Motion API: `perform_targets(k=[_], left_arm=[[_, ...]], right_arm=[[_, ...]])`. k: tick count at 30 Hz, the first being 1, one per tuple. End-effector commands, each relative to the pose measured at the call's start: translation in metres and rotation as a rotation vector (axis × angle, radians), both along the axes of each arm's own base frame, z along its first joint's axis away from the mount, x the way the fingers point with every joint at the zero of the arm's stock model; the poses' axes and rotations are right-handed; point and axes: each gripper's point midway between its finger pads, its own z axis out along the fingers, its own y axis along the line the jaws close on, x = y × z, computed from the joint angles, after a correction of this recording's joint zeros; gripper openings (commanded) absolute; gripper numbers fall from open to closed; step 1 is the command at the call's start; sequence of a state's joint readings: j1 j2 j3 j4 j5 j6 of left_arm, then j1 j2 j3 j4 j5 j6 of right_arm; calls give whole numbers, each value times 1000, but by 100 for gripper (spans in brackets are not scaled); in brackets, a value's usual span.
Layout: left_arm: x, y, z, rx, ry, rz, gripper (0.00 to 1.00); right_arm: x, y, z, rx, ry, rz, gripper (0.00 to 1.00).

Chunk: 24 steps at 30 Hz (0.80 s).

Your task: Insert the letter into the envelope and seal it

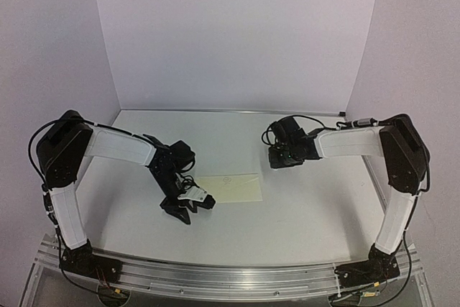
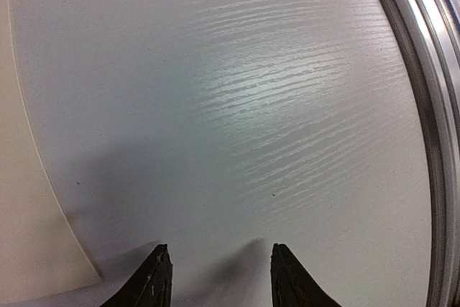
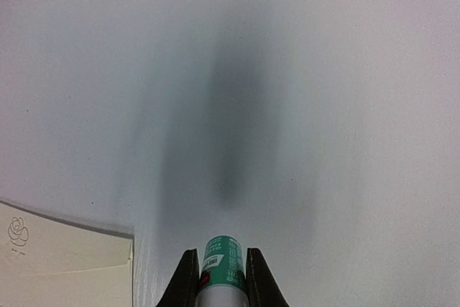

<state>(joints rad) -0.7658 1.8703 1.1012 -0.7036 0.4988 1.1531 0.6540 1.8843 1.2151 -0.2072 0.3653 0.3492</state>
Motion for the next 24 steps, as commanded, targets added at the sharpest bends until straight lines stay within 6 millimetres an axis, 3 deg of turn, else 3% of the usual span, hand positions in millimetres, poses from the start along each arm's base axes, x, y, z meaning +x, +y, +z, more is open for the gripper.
perform_targets(k=[1, 12, 24], left_arm=[[22, -17, 13, -37, -60, 13, 46], [43, -12, -9, 18, -150, 67, 44], [61, -6, -12, 27, -195, 117, 44]], right_arm=[[0, 3, -9, -17, 41, 6, 0], [0, 8, -27, -19, 94, 12, 0], [-5, 7, -28, -24, 116, 9, 0]])
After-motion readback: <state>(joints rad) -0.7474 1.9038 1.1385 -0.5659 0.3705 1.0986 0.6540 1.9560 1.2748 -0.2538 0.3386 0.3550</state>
